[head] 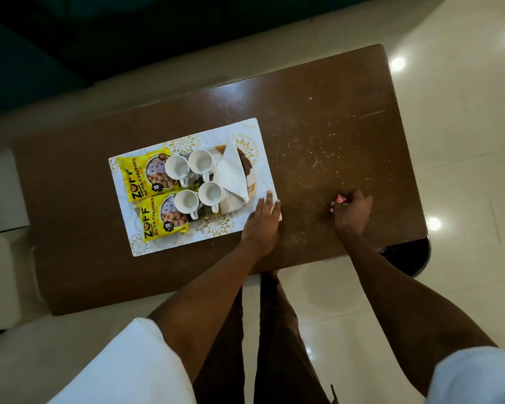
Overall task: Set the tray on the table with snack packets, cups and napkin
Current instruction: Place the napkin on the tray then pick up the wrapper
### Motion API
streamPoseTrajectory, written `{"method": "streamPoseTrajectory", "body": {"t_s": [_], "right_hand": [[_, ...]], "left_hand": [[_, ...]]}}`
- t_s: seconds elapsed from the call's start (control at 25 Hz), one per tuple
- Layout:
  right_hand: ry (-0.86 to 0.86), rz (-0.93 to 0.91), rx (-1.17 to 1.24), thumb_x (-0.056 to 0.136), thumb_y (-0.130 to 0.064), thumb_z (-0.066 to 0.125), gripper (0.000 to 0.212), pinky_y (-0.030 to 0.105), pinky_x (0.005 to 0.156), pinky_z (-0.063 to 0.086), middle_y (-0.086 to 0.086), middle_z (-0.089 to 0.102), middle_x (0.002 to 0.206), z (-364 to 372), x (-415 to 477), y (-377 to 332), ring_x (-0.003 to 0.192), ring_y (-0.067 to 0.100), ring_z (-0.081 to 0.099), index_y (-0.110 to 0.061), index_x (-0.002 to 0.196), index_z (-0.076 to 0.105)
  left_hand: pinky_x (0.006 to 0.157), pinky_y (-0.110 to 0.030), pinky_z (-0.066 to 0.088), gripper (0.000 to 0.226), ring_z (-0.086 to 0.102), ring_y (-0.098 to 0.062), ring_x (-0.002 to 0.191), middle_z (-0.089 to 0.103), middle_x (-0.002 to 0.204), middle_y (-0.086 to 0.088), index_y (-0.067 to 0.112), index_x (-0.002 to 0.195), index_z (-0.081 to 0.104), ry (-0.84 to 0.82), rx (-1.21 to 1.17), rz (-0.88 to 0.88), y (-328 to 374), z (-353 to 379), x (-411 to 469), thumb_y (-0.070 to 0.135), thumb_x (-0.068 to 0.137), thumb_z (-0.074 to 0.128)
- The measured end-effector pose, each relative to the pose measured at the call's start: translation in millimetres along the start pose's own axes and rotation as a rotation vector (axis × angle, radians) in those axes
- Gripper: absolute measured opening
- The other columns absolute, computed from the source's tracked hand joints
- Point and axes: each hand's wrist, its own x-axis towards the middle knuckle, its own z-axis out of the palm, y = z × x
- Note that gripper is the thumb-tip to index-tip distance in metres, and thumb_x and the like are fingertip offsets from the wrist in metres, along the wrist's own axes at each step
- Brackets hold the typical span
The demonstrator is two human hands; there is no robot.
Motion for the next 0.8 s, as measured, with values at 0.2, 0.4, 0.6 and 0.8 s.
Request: {"method": "streamPoseTrajectory", "body": {"t_s": [0.2,0.4,0.6,0.8], "right_hand": [[-0.066,-0.171,-0.009,0.095,-0.01,0.072,0.03,0.045,0.104,0.054,0.016,0.055,0.133,36,-20,-46,0.116,0.033,0.063,-0.001,0.123,0.063],[-0.166,-0.326,-0.064,0.093,-0.007,0.072,0.029,0.037,0.095,0.054,0.014,0.06,0.129,78,-36,-106,0.11,0.031,0.065,-0.003,0.122,0.069],[-0.187,-0.383,-0.082,0.093,-0.009,0.074,0.027,0.031,0.087,0.052,0.013,0.063,0.126,98,-46,-138,0.107,0.029,0.066,-0.006,0.12,0.073],[-0.197,-0.4,-0.028,0.095,-0.009,0.072,0.031,0.035,0.092,0.059,0.012,0.07,0.123,101,-50,-142,0.108,0.027,0.069,-0.007,0.126,0.07]], "left_hand": [[0.13,-0.045,0.029,0.081,0.002,-0.029,0.165,-0.007,0.176,-0.009,0.016,0.168,0.006,-0.005,-0.037,-0.108,-62,20,-51,0.018,0.104,0.054],[0.127,-0.042,0.031,0.084,0.006,-0.033,0.164,-0.004,0.175,-0.012,0.013,0.168,0.005,-0.017,-0.079,-0.262,-107,30,-84,0.022,0.103,0.058],[0.12,-0.043,0.044,0.086,0.001,-0.034,0.164,-0.002,0.175,-0.013,0.013,0.168,0.008,0.033,-0.149,-0.333,-129,29,-95,0.024,0.101,0.061],[0.12,-0.042,0.045,0.085,0.008,-0.034,0.163,-0.001,0.174,-0.013,0.013,0.167,0.009,0.044,-0.14,-0.302,-142,30,-100,0.023,0.101,0.062]]}}
